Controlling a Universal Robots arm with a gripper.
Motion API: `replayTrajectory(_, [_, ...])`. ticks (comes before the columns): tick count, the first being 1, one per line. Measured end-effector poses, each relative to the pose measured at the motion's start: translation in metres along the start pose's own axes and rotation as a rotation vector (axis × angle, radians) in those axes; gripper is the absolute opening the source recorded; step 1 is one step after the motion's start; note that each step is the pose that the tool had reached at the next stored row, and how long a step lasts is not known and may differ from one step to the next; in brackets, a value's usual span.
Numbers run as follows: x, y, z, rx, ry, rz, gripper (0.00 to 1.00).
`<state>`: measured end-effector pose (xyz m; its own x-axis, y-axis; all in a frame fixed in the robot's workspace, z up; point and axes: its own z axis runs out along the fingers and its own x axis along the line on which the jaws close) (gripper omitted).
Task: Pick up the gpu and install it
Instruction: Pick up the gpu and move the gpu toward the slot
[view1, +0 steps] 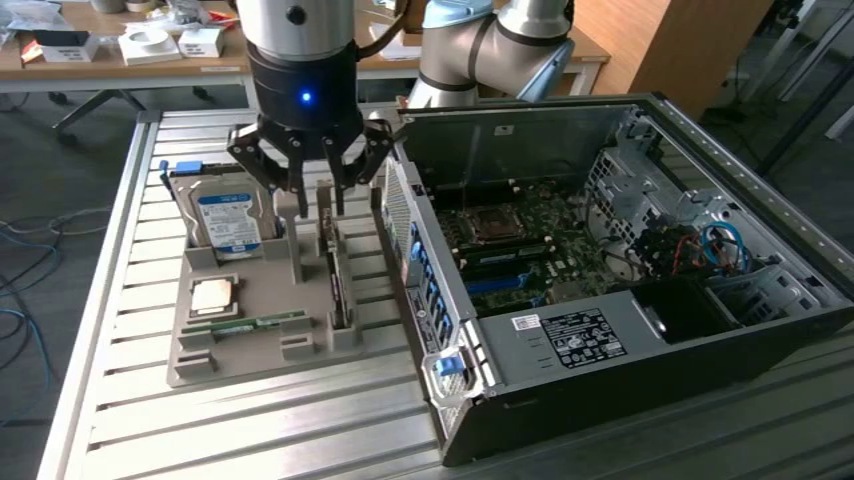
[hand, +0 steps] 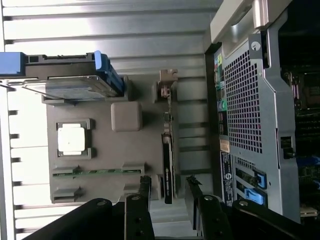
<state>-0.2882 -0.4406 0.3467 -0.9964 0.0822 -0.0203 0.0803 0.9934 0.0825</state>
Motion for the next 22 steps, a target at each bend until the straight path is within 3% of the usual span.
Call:
replayTrajectory(7, [0.0,-0.0007,0.0093,-0.0149,0.0013,0.0,0.42])
replayTrajectory(22, [0.001,-0.0023,0.0274,-0.0376,0.0031,0.001,0.42])
